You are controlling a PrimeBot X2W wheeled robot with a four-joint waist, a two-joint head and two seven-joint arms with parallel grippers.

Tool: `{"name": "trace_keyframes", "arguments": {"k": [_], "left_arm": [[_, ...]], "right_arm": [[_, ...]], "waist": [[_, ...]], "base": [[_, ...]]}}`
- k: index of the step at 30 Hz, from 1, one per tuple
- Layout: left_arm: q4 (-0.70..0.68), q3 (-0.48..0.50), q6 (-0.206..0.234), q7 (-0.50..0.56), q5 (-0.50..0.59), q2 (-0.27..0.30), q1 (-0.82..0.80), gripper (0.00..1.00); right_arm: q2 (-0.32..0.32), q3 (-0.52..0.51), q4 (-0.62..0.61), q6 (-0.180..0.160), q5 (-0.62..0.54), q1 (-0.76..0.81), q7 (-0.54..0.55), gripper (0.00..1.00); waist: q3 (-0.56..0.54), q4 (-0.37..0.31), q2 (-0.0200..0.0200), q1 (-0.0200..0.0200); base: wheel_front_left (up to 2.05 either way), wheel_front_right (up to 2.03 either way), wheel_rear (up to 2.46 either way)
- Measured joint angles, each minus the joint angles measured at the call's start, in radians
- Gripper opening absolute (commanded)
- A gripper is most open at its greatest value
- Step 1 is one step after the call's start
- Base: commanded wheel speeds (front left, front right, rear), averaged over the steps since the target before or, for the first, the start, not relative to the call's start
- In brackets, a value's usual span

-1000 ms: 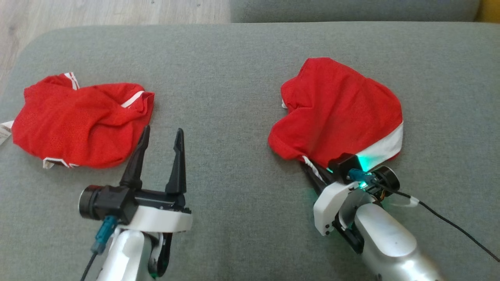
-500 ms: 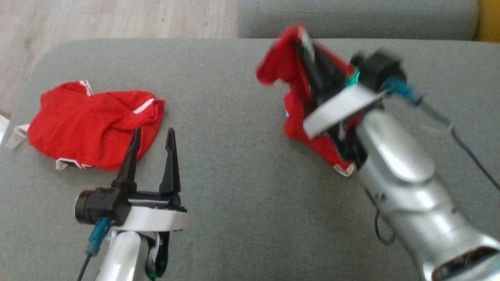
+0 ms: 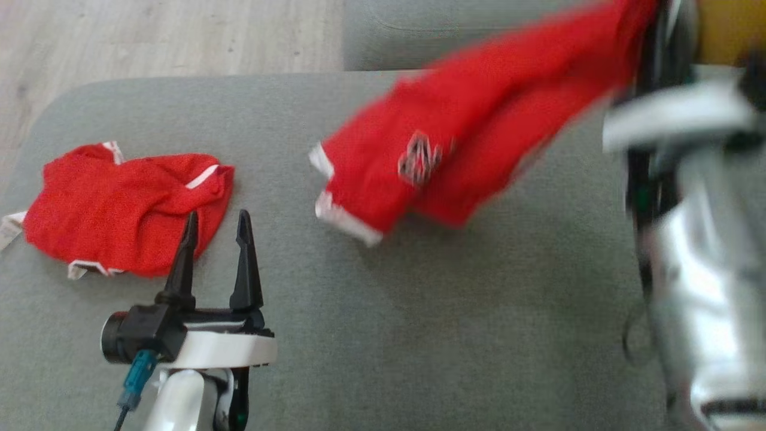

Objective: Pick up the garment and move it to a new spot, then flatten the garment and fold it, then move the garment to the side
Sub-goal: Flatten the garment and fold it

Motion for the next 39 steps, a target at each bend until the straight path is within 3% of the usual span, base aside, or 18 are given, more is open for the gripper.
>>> {"name": "trace_keyframes", "arguments": {"k": [4, 5, 6, 9, 13, 18, 25, 31, 39], "left_arm": [[-0.002, -0.002, -0.006, 0.000, 0.000, 0.000, -0.001, 1.00], [-0.002, -0.002, -0.007, 0.000, 0.000, 0.000, -0.001, 1.00], [-0.001, -0.003, -0.007, 0.000, 0.000, 0.000, -0.002, 1.00], [-0.001, -0.004, -0.007, 0.000, 0.001, 0.000, -0.006, 1.00], [-0.001, -0.003, -0.007, 0.000, 0.002, 0.000, -0.013, 1.00], [-0.003, -0.002, -0.012, 0.000, 0.003, 0.000, -0.022, 1.00], [-0.004, -0.002, -0.016, 0.000, 0.003, 0.000, -0.022, 1.00], [-0.004, -0.012, -0.020, 0.000, 0.003, 0.000, -0.022, 1.00], [-0.003, -0.035, -0.020, 0.000, 0.003, 0.000, -0.023, 1.00]], "right_arm": [[0.001, -0.197, 0.159, 0.000, -0.148, 0.186, 0.031, 0.00], [0.001, -0.259, 0.193, 0.000, -0.187, 0.215, 0.040, 0.22], [0.001, -0.317, 0.216, 0.000, -0.220, 0.239, 0.042, 1.00], [0.005, -0.399, 0.221, 0.000, -0.292, 0.256, 0.041, 1.00], [0.011, -0.382, 0.190, 0.000, -0.328, 0.234, 0.019, 1.00], [0.011, -0.211, 0.090, 0.000, -0.264, 0.233, 0.000, 1.00], [0.013, 0.052, -0.199, 0.000, -0.179, 0.404, -0.002, 1.00], [0.014, 0.133, -0.261, 0.000, -0.162, 0.556, -0.002, 1.00], [0.014, 0.226, -0.280, 0.000, -0.219, 0.531, 0.003, 1.00]], "waist": [[0.015, -0.032, 0.0000, 0.0000], [0.019, -0.040, 0.0000, 0.0000], [0.023, -0.048, 0.0000, 0.0000], [0.031, -0.071, 0.0000, 0.0000], [0.034, -0.094, 0.0000, 0.0000], [0.035, -0.123, 0.0000, 0.0000], [0.030, -0.135, 0.0000, 0.0000], [0.025, -0.121, 0.0000, -0.0001], [0.043, -0.073, 0.0000, 0.0000]], "base": [[0.00, 0.00, 0.00], [0.00, 0.00, 0.00], [0.00, 0.00, 0.00], [0.00, 0.00, 0.00], [0.00, 0.00, 0.00], [0.00, 0.00, 0.00], [0.00, 0.00, 0.00], [0.00, 0.00, 0.00], [0.00, 0.00, 0.00]]}}
